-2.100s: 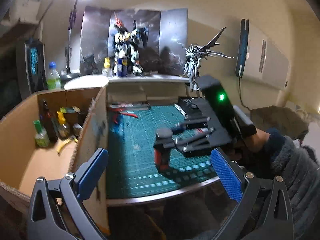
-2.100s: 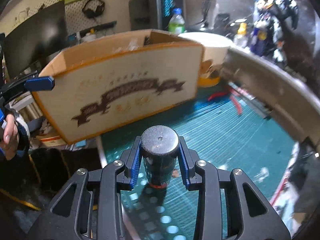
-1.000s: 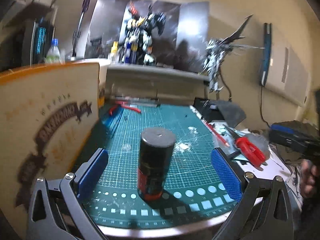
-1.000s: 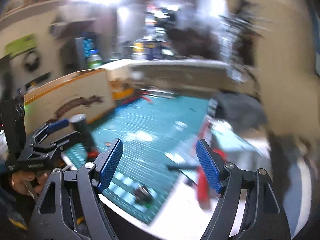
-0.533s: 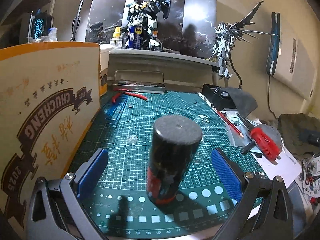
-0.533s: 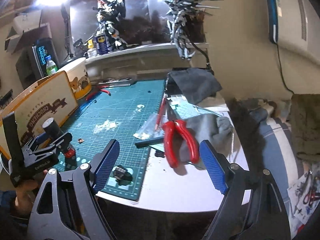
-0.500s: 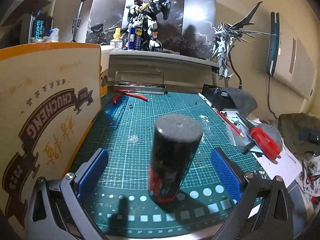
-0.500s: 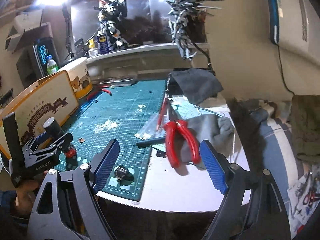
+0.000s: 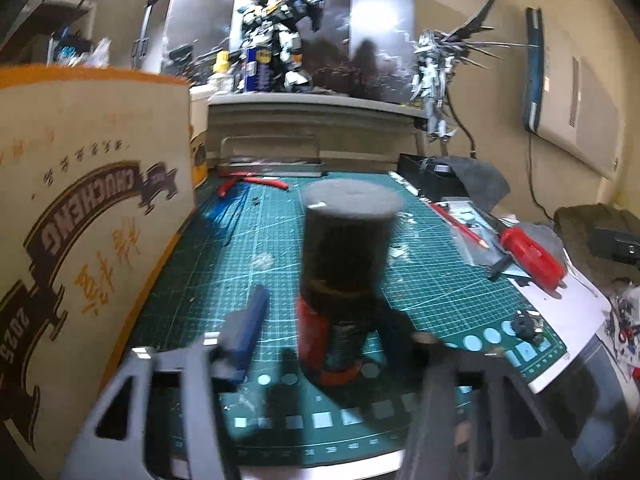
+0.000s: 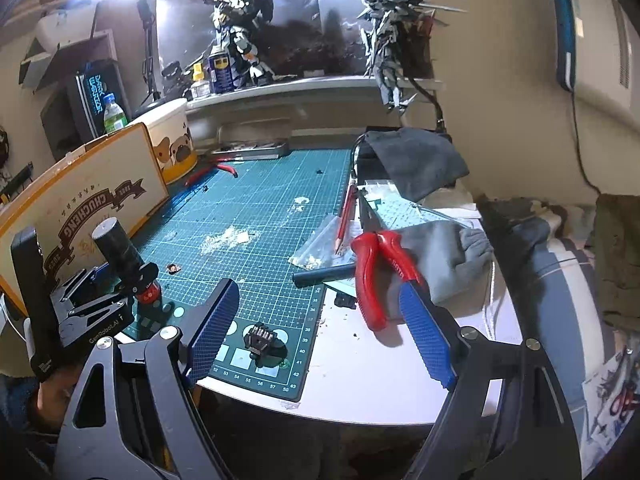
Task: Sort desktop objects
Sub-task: 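Close the left gripper around the standing spray can, then lift the spray can with the left gripper and carry it over the box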
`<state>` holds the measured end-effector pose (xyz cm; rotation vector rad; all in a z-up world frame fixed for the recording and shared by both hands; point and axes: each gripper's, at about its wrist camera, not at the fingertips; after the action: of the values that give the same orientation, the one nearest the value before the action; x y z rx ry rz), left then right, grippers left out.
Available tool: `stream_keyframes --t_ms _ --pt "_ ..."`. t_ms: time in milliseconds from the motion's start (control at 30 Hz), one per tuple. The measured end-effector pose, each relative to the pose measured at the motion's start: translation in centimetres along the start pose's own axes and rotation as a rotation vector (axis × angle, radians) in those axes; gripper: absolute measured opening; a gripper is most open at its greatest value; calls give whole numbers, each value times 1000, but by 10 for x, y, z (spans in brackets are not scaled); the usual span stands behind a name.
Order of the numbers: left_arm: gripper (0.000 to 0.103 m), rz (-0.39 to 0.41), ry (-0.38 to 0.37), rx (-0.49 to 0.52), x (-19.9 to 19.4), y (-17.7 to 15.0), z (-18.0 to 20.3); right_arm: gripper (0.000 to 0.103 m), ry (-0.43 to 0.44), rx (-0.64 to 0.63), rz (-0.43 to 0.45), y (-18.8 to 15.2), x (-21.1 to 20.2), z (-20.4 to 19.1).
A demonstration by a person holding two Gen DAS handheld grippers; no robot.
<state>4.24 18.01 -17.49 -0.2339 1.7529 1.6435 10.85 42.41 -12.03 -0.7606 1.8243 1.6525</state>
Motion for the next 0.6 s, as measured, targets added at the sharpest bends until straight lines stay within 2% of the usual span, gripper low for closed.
stream_keyframes --t_ms 367,600 --pt "34 24 -33 17 -24 21 3 81 16 -13 -1 0 1 -4" --pt "34 88 6 11 -90 71 -40 81 40 -17 7 2 3 -9"
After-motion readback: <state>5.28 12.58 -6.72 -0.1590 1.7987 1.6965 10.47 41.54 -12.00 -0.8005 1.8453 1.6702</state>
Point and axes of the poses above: each gripper's, at about its wrist camera, not at the fingertips, and x roughly the way its jaws point, z to its right, y to its top, and after that the axes turned 8 degrees about -z, right-handed
